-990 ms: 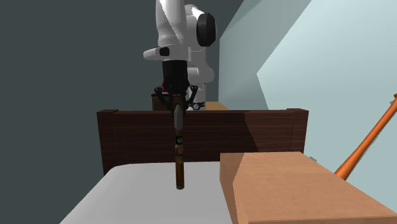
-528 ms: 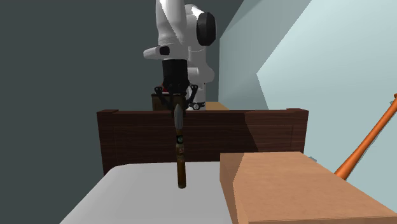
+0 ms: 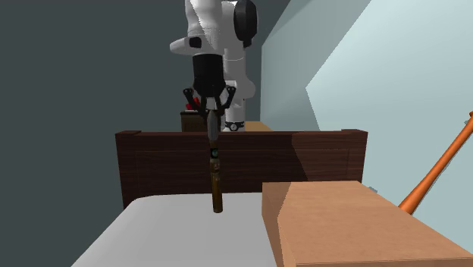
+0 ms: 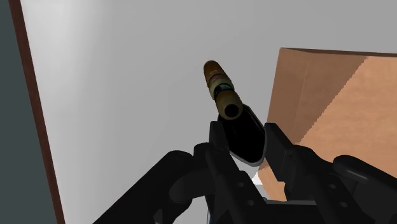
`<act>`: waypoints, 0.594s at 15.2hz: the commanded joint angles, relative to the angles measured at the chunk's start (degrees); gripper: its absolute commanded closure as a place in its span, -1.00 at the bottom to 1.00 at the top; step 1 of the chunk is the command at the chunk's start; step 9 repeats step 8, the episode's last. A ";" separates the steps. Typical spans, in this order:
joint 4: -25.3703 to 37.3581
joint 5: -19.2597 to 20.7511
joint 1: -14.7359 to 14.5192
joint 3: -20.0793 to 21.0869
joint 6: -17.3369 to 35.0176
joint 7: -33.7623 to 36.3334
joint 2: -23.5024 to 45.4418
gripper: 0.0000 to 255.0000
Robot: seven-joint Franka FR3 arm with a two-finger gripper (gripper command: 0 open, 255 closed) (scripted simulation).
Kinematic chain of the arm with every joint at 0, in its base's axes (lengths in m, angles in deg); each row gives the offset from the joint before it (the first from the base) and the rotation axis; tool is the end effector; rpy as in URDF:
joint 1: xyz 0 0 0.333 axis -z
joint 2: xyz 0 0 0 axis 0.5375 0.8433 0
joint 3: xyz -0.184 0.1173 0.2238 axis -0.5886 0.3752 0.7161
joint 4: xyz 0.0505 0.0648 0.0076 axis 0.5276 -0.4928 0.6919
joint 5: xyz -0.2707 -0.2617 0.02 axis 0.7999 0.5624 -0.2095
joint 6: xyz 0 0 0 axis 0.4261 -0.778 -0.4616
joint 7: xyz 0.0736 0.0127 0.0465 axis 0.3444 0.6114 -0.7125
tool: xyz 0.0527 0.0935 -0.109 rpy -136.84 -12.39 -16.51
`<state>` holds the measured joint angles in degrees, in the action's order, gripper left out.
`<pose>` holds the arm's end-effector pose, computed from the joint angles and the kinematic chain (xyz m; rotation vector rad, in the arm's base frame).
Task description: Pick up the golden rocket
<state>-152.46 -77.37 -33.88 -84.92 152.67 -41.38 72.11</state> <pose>0.6718 -0.0021 0.3385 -3.0858 -0.2099 0.0349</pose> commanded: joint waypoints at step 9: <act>3.89 0.17 0.00 -0.06 -5.20 0.35 -1.31 1.00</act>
